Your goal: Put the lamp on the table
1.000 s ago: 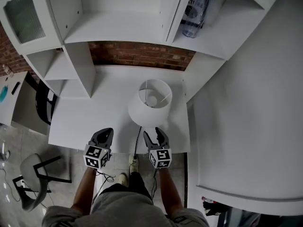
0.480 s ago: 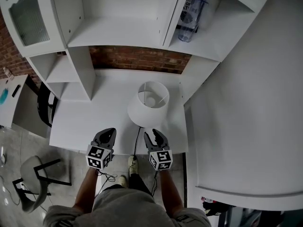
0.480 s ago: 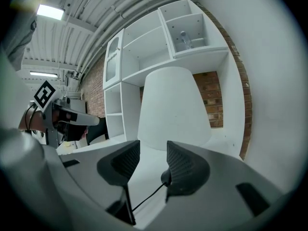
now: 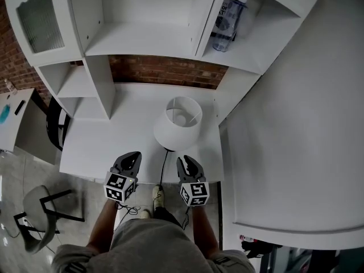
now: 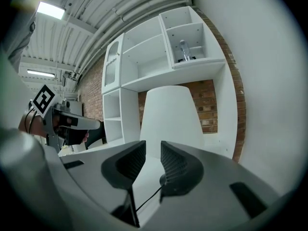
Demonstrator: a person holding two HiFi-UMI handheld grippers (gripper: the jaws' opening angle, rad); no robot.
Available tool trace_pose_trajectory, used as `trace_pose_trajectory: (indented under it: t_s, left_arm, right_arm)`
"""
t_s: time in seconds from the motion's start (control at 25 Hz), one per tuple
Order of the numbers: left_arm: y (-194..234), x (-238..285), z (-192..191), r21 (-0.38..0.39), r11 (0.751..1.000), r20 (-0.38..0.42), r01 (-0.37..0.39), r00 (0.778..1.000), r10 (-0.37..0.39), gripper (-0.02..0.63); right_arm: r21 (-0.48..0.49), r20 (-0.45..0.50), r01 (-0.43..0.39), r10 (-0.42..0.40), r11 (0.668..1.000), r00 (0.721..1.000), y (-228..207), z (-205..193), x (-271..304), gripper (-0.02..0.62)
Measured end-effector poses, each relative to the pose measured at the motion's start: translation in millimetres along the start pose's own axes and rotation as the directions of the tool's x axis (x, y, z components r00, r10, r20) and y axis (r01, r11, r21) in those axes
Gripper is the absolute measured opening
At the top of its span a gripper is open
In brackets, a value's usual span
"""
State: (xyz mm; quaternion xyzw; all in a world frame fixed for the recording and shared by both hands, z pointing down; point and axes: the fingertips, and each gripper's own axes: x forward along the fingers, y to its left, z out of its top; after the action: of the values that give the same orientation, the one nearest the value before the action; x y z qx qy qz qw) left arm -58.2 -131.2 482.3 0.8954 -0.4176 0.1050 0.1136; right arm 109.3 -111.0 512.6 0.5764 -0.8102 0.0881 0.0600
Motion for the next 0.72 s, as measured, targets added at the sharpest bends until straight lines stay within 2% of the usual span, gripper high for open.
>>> trace_pose_trajectory:
  t_s: [0.2,0.72]
  left_arm:
    - [-2,-4,9,0.009,1.0,0.019,0.008,1.0,-0.009,0.006]
    - [-11,-18,19,0.01,0.999,0.043,0.035,0.998,-0.035,0.006]
  right_arm:
    - [-0.012,0.023,0.031,-0.03,0.999,0.999,2,12,-12,0.076]
    - [-0.007,0.037,0.054,-0.054,0.999,0.998,14,25,-21,0.043]
